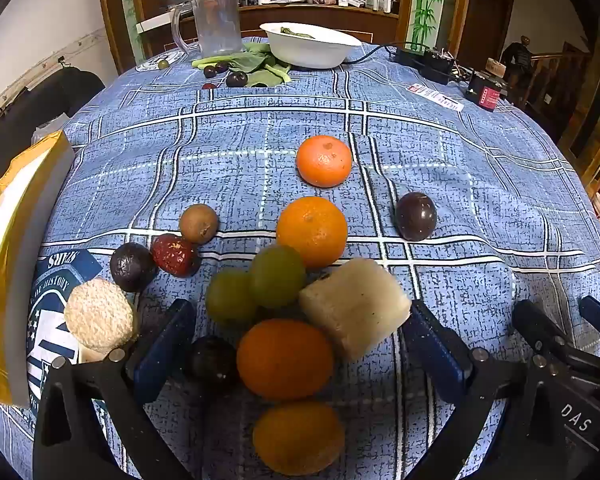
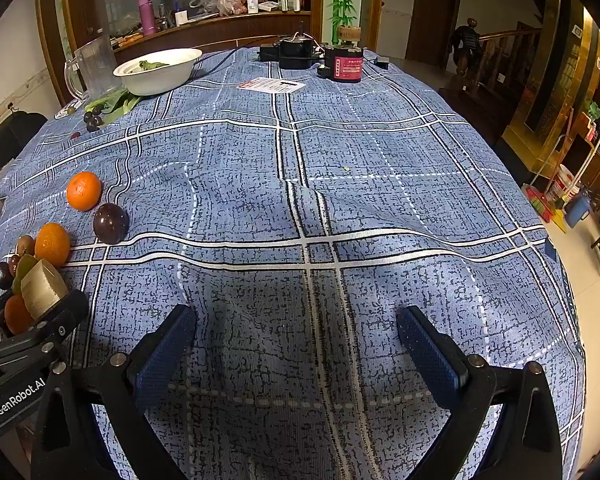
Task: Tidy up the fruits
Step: 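Move both grippers toward the pile of fruit and snacks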
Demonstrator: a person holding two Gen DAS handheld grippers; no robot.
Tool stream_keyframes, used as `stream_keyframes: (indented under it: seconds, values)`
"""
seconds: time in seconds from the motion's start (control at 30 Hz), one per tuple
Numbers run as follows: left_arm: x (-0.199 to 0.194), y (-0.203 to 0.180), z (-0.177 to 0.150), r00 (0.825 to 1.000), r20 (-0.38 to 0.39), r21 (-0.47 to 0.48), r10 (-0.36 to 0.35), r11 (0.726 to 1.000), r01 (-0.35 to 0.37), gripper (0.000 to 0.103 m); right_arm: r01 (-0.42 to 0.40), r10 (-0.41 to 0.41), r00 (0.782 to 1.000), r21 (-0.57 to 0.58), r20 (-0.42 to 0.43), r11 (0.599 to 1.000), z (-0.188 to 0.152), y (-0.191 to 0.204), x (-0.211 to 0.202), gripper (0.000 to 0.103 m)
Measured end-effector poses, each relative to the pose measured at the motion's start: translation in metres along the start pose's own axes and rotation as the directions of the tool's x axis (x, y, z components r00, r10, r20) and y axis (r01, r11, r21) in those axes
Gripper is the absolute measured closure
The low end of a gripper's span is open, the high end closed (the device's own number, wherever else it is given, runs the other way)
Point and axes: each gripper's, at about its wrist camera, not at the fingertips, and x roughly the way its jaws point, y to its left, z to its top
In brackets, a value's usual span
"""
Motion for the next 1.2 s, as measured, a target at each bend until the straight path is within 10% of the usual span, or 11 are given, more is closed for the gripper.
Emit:
stream_keyframes:
  seconds: [0.27,0.5,0.83,1.0,1.2]
  values:
    - [-0.012,0.009,-0.003,0.992,-0.068,0.034,-0.109,0.993,0.111,0.002,-0.008,0.008,1.0,0.002,-0.021,1.0,0.001,-0.001,0.0,0.001]
    - [-0.096,0.052,-0.02,0.973,0.149,0.013,-0.176,0.984,0.176,0.003,0.003,-0.002,0.998,0.012,-0.056,1.0,0.004,0.0,0.005,0.001]
    - [-0.175,0.144,-0.029,0.971,0.21,-0.108,-0.112,0.985,0.137,0.003,-0.007,0.008,0.999,-0.008,0.038,1.0,-0.011,0.013,-0.04,0.003]
    - [-0.26,0.173,-0.025,0.915,0.386,-0.096,-0.119,0.981,0.168,0.003,-0.042,0.049,0.979,-0.041,0.199,0.998,-0.007,0.029,-0.111,0.003]
    - [-0.348,0.179,-0.005,0.833,0.548,-0.003,-0.076,0.996,0.093,0.003,-0.114,0.143,0.889,-0.093,0.435,0.989,0.031,0.046,-0.23,0.002]
